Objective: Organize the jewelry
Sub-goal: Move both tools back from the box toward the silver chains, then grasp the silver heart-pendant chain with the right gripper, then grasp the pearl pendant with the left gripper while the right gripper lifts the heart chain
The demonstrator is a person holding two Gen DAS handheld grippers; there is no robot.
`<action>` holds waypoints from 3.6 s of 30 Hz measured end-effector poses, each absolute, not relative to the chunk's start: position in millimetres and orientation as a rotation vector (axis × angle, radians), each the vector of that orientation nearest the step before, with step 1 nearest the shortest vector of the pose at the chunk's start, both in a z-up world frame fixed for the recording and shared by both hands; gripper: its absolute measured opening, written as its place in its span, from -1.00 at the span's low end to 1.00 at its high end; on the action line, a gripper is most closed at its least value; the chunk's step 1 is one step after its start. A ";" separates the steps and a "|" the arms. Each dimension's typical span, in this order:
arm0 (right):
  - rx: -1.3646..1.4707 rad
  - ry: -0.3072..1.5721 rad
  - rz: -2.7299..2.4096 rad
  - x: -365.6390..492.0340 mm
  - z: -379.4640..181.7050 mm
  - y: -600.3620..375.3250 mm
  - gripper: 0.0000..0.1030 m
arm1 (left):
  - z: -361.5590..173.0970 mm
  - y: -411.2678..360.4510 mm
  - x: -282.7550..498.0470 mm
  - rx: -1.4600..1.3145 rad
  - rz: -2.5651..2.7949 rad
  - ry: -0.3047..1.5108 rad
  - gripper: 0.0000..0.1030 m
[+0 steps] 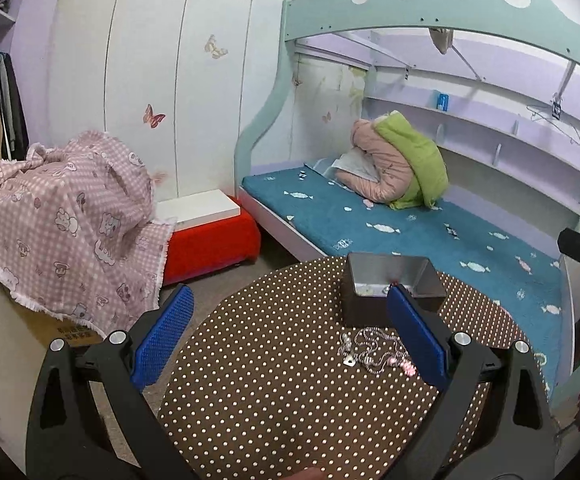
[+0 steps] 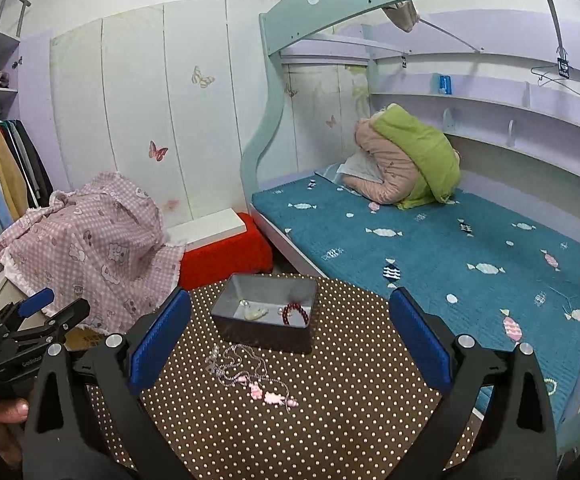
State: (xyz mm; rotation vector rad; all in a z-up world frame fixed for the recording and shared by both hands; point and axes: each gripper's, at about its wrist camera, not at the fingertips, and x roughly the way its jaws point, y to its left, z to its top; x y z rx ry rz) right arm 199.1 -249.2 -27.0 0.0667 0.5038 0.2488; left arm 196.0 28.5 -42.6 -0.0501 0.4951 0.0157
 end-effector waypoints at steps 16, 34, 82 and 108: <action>-0.042 0.730 0.393 233.5 -110.5 -194.0 0.85 | -82.9 35.2 208.8 -0.035 0.016 0.585 0.88; -0.226 0.935 0.652 280.8 -190.2 -125.6 -0.19 | -129.6 57.5 240.3 -0.076 0.056 0.713 0.88; 0.021 0.797 0.593 292.0 -148.6 -213.7 -0.74 | -207.8 -35.3 339.6 0.089 -0.149 0.922 -0.74; -0.102 0.491 0.621 285.2 2.2 -208.4 -0.74 | -59.7 -31.6 313.8 0.035 -0.269 0.653 -0.82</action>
